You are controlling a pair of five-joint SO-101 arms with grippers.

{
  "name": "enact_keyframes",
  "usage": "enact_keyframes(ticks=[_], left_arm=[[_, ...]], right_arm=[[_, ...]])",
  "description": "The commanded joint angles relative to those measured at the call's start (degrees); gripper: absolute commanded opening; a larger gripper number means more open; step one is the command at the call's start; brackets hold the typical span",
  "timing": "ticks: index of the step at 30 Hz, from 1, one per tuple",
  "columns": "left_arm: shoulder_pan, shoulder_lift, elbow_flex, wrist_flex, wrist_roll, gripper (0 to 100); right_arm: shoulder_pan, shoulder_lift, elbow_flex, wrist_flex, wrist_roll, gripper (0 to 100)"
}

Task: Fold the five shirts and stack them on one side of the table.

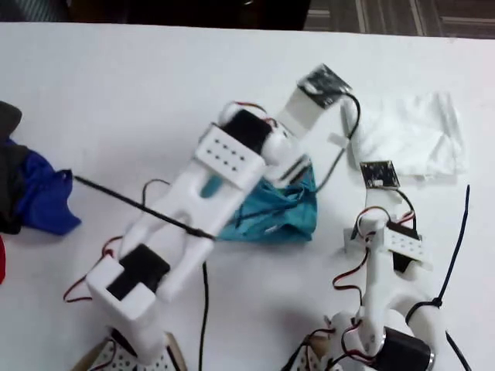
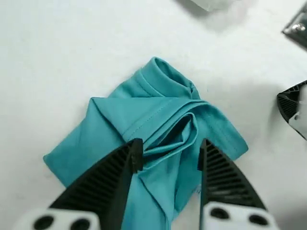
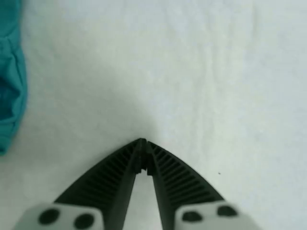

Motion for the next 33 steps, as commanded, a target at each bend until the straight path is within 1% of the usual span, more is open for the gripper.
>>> enact_keyframes(ticks=[1, 2, 3, 4, 5, 8, 12, 16, 19, 25, 27, 30, 33], left_arm=[[-5.5, -0.4, -4.1, 4.7, 0.0, 5], [-6.6, -0.1, -2.9, 4.6, 0.0, 1], [-7.3, 0.4, -1.1, 3.9, 0.0, 4], [-7.9, 1.0, 0.7, 3.2, 0.0, 4], [-8.2, 1.8, 2.5, 2.4, -0.1, 2], [-8.1, 4.3, 7.7, -2.5, 0.0, 3], [-7.3, 7.1, 10.9, -10.2, 0.4, 3], [-4.8, 10.1, 11.0, -11.5, 0.5, 3], [-2.6, 11.2, 10.8, -10.3, 0.5, 3], [3.8, 11.2, 10.9, -3.8, 0.5, 3], [4.5, 10.9, 10.2, -1.2, 0.5, 3], [5.1, 8.3, 8.5, 2.6, 0.5, 3], [6.5, 4.2, 8.9, 6.1, 0.2, 3]], right_arm=[[0.8, -1.8, -0.2, -2.0, -0.4, 2.0], [0.8, -1.8, -0.2, -2.0, -0.4, 2.0], [0.8, -1.8, -0.2, -2.0, -0.4, 2.0], [0.8, -1.8, -0.2, -1.9, -0.4, 2.0], [0.8, -1.8, -0.2, -1.9, -0.4, 2.0], [0.8, -1.8, -0.2, -1.9, -0.4, 2.0], [0.8, -1.8, -0.2, -1.9, -0.4, 2.0], [0.8, -1.8, -0.2, -1.9, -0.4, 2.0], [0.8, -1.8, -0.2, -1.9, -0.4, 2.0], [1.3, -1.9, -0.2, -2.0, -0.5, 2.0], [2.3, -2.2, -0.2, -2.1, -3.0, 2.0], [5.8, -2.2, -0.3, -3.3, -6.8, 2.0], [6.5, -2.2, -0.4, -3.5, -8.3, 2.0]])
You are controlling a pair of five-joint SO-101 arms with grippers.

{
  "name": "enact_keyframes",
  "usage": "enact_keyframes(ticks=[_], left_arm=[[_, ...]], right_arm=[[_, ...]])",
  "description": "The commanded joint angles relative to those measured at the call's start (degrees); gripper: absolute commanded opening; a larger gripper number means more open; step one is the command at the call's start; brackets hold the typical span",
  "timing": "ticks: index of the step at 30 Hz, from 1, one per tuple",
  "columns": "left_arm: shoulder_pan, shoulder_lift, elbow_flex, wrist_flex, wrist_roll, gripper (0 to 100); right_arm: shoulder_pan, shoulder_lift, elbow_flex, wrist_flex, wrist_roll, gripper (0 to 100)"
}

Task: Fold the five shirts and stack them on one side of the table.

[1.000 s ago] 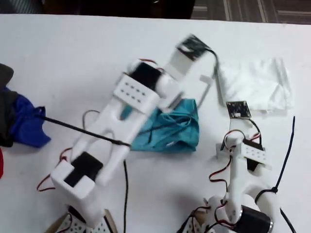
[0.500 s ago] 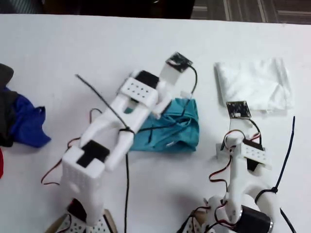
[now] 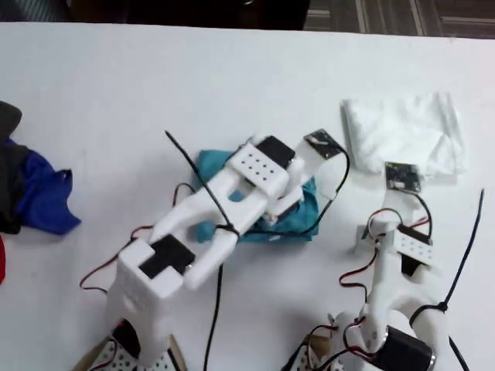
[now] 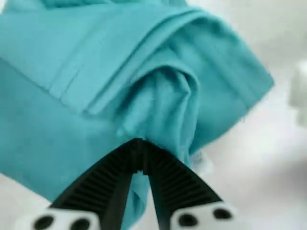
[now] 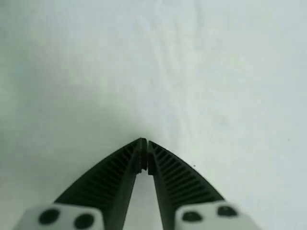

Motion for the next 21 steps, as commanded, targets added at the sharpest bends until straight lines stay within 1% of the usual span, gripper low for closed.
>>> enact_keyframes(ticks=[1, 3, 5, 8, 12, 16, 21], left_arm=[[2.3, -7.5, -1.6, 4.7, 0.0, 3], [2.7, -9.8, -1.7, 6.2, -0.2, 3], [1.8, -11.3, -2.3, 6.0, -0.3, 3], [-1.3, -11.5, -0.7, 1.5, -0.3, 3], [-4.0, -7.9, 5.1, -5.5, -0.3, 3], [-3.5, -4.4, 7.9, -7.9, -0.2, 3], [0.5, -4.0, 7.8, -7.4, -0.1, 3]], right_arm=[[1.5, -2.3, -0.4, -1.2, -1.5, 2.0], [1.5, -2.3, -0.4, -1.2, -1.5, 2.0], [1.5, -2.3, -0.4, -1.2, -1.5, 2.0], [1.5, -2.3, -0.4, -1.2, -1.5, 2.0], [1.5, -2.3, -0.4, -1.2, -1.5, 2.0], [1.5, -2.3, -0.4, -1.2, -1.5, 2.0], [1.5, -2.3, -0.4, -1.2, -1.5, 2.0]])
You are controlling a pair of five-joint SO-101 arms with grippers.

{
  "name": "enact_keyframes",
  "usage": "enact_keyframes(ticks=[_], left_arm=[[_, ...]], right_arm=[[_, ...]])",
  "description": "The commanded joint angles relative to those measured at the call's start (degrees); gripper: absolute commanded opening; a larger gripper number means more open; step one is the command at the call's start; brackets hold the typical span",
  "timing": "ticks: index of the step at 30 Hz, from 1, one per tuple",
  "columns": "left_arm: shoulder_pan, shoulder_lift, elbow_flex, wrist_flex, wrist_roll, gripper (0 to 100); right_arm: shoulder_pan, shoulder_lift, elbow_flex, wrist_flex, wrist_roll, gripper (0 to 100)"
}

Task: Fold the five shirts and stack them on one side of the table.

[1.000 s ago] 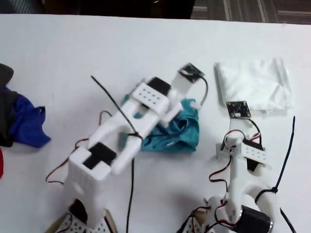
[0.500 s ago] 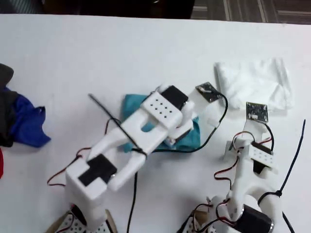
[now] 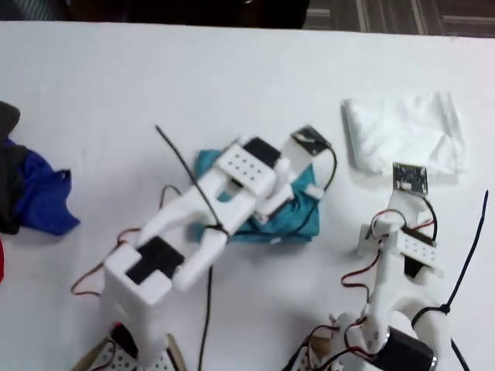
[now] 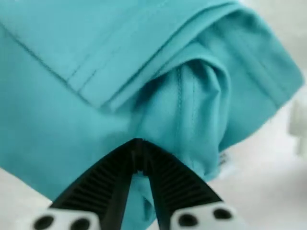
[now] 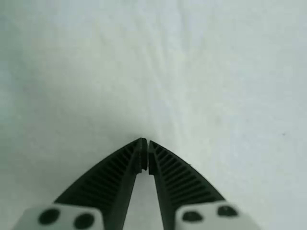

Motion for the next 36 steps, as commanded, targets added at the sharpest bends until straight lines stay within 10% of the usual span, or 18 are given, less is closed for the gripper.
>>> enact_keyframes(ticks=[1, 36], left_arm=[[3.8, -0.8, -0.2, -0.2, -0.1, 3], [0.3, -0.8, -6.5, 1.8, 5.0, 12]], right_arm=[[0.8, -2.3, -0.4, -1.0, -0.4, 2.0], [0.9, -2.3, -0.4, -1.0, -0.5, 2.0]])
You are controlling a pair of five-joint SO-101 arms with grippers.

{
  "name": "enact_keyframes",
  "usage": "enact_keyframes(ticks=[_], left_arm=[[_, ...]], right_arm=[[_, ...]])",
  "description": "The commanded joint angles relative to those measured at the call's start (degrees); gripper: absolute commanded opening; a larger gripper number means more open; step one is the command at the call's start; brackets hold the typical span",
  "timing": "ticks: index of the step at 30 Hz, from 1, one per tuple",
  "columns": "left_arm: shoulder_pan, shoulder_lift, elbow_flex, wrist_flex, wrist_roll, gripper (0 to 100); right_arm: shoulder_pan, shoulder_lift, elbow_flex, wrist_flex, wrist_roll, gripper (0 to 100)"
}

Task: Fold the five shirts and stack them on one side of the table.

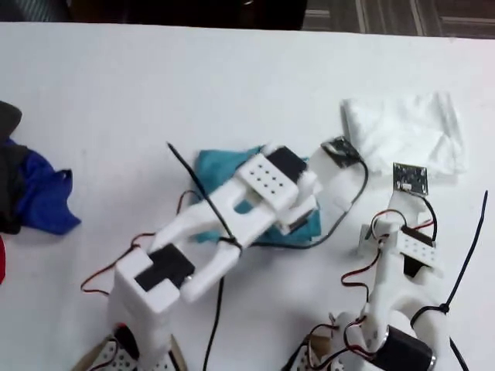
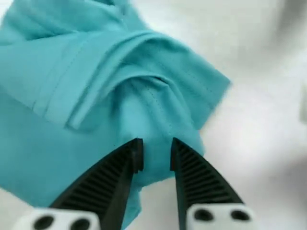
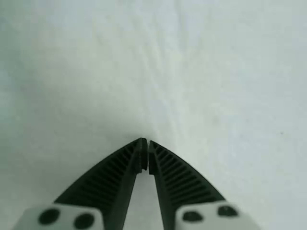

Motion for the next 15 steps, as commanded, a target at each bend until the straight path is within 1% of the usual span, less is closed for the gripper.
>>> enact_keyframes(ticks=[1, 5, 9, 12, 15], left_arm=[[-6.3, -1.2, -0.6, -1.0, 4.4, 12], [-12.7, -0.9, -0.5, -1.1, 4.7, 12], [-16.3, -1.1, -0.5, -3.0, 4.7, 12], [-17.1, -0.4, 0.2, -6.8, 4.7, 12], [-15.6, 0.8, 1.3, -10.3, 4.7, 12]], right_arm=[[0.5, -2.3, -0.4, -0.9, -0.5, 2.0], [0.5, -2.3, -0.4, -0.9, -0.5, 2.0], [0.5, -2.3, -0.4, -0.9, -0.5, 2.0], [0.5, -2.3, -0.4, -0.9, -0.5, 2.0], [0.5, -2.3, -0.4, -0.9, -0.5, 2.0]])
